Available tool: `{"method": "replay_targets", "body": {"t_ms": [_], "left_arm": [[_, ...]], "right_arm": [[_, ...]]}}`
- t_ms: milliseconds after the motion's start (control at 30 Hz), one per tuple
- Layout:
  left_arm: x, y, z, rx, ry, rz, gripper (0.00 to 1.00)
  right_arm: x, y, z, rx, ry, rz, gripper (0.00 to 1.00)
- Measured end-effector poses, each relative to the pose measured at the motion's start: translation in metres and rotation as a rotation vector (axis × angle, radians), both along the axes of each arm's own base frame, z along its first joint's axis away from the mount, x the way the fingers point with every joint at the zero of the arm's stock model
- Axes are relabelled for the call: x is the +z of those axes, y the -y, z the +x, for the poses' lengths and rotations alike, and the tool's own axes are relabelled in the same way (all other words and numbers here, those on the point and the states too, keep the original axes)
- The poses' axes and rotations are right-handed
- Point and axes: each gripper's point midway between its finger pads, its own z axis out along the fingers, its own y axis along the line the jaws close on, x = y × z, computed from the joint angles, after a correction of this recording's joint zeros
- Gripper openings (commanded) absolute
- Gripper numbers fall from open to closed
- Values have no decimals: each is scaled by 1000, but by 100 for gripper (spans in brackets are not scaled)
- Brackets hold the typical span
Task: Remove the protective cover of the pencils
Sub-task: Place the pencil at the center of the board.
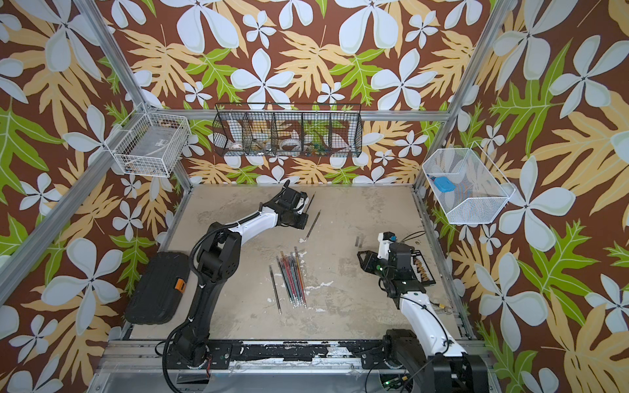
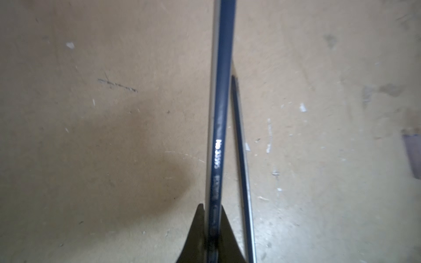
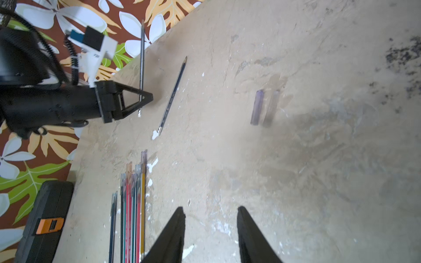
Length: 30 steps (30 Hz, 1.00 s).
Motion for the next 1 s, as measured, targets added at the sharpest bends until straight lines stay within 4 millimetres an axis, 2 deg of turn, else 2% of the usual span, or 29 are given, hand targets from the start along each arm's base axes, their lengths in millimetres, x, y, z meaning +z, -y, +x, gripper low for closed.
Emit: {"method": "replay_targets", "body": {"t_ms": [100,300,500,733,1000], "left_arm": [[-11,-5,-3,9,-35,37,2],[-12,-5,-2,3,-39,52,10],[-13,-2,-7,-17,-61,39,10],[-14,2,-14,-29,-80,25,12],[-14,3,-17,-19,-98,7,18]], "right_arm": [[-7,-2,-10,21,-11,-2,40],[-7,-3,-9,42,-14,2,40],[-16,-2,-12,44,-33,16,39],[-15,-1,-11,43,-22,18,39],[-13,-3,-14,51,-9,25,39]]}}
